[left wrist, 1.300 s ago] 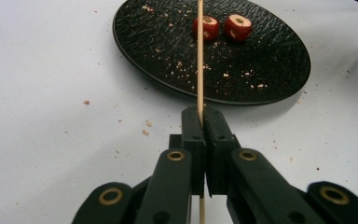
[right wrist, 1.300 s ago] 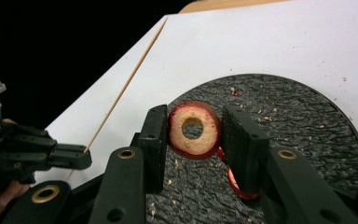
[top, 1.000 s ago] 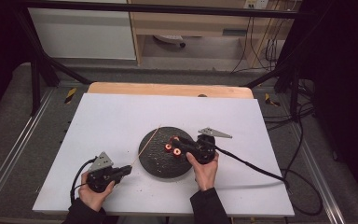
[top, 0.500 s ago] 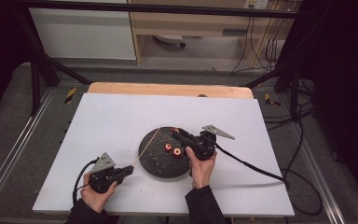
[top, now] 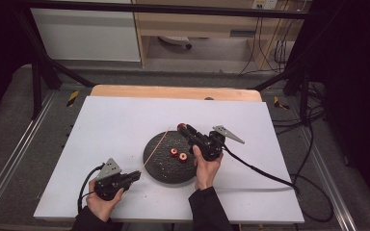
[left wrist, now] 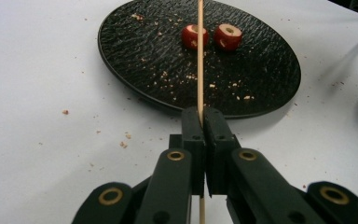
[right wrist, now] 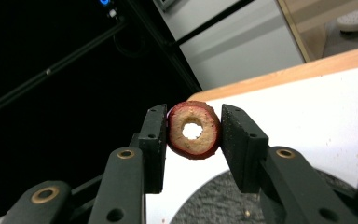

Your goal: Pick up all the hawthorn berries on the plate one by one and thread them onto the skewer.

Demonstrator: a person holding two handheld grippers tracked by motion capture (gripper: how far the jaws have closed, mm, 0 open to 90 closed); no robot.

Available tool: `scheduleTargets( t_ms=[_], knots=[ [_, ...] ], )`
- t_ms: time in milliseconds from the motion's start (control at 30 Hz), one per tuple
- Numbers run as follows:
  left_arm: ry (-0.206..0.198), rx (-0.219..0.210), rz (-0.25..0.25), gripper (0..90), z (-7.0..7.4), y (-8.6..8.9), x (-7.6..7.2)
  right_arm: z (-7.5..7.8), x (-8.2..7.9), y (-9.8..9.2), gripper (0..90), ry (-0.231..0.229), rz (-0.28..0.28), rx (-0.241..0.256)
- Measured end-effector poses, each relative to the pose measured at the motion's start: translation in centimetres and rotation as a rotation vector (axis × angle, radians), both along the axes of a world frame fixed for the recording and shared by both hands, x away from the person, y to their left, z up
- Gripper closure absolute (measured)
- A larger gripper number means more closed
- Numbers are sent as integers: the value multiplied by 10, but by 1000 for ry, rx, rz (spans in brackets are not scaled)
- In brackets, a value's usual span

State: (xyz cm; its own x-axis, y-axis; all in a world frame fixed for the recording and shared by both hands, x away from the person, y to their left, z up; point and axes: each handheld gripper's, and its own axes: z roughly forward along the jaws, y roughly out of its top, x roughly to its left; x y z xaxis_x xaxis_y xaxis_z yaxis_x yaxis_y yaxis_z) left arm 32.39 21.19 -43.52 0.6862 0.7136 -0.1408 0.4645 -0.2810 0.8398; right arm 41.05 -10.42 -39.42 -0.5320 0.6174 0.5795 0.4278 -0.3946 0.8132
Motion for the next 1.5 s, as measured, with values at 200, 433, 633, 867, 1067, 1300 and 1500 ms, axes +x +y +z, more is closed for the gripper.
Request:
scheduleTargets(
  t_ms=[200,433,633,867,1067,1300,1500],
  knots=[
    [-7,-7,-4,881,0,-5,-1,0,3,1,626,-17,-22,44],
    [-14,-8,-8,881,1,-12,-3,-5,6,4,626,-34,-40,72],
    [-19,-14,-10,881,1,-17,-4,-6,6,5,626,-56,-65,113],
    [-26,-19,-14,881,1,-22,-5,-8,6,7,627,-60,-74,142],
    [-28,-25,-16,881,1,-23,-5,-11,6,9,627,-70,-84,166],
    [-27,-26,-18,881,0,-26,-5,-13,5,12,627,-73,-87,194],
    [-28,-34,-7,881,0,-28,-5,-17,5,14,627,-75,-87,202]
  ],
)
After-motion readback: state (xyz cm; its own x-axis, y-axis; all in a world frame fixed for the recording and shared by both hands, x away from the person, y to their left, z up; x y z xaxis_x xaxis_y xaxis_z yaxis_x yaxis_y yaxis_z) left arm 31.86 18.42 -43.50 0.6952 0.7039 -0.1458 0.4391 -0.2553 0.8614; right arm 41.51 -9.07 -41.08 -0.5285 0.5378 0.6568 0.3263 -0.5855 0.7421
